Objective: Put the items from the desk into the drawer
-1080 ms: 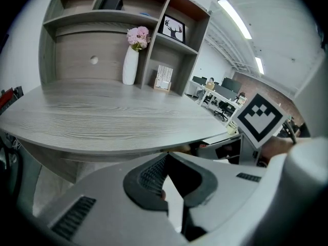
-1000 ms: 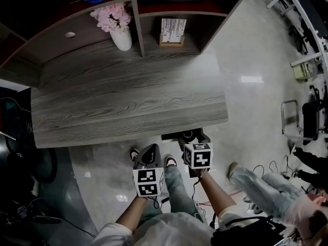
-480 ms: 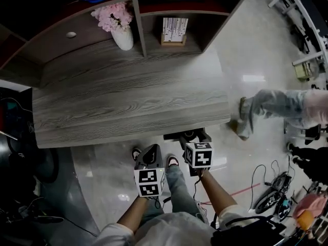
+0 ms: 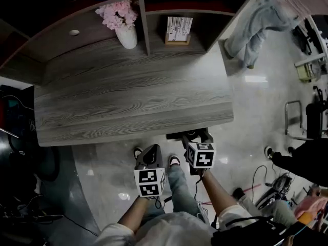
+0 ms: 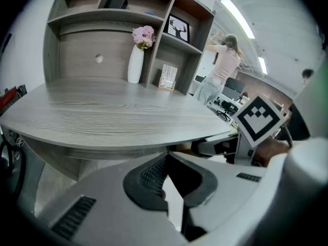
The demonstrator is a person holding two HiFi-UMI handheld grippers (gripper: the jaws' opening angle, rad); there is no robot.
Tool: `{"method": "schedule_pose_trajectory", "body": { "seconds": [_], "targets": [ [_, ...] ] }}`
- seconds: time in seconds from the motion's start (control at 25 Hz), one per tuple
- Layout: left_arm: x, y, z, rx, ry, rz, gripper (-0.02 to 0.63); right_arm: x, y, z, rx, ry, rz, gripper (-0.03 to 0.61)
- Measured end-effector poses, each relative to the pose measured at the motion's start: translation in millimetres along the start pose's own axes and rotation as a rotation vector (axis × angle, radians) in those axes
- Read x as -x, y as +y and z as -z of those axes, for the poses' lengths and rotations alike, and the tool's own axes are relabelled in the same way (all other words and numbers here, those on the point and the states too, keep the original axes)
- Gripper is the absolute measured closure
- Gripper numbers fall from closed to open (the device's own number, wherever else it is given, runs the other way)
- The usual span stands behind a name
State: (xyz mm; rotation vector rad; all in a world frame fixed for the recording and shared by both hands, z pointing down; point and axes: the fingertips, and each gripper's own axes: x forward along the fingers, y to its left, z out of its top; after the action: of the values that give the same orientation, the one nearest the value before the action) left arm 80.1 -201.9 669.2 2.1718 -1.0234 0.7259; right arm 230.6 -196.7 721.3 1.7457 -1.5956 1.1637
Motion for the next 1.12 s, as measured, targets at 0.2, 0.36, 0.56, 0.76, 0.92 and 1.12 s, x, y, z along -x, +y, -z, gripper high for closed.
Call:
{"method": "schedule_pose_trajectory", "body": {
  "seconds": [0.2, 0.36, 0.56, 0.76, 0.92, 1.12],
  "targets": [
    [0, 2, 0, 0.004, 0.000, -0.003, 0.606, 2, 0, -6, 0.008, -0.029, 0.012, 0.274],
    [1, 1, 0, 0.004, 0.000, 0.000, 0.606, 3, -3, -5, -0.003, -0.034, 0.021, 0.274],
    [1, -1, -1, 0.004, 0.000, 0.001, 0.606, 5, -5, -6, 0.000, -0.031, 0.028, 0.275],
    [1, -2, -1, -0.001, -0.003, 0.000, 0.606, 8, -5, -3, -0.007, -0.030, 0.027, 0.279],
    [3, -4, -1, -0.004, -0.005, 0.002, 0.606, 13, -7, -1, -0.007, -0.029, 0.041, 0.334],
    [5, -8, -2, -0.011, -0.011, 0.008, 0.606, 20, -11, 0, -0.015, -0.046, 0.059, 0.384]
  ]
}}
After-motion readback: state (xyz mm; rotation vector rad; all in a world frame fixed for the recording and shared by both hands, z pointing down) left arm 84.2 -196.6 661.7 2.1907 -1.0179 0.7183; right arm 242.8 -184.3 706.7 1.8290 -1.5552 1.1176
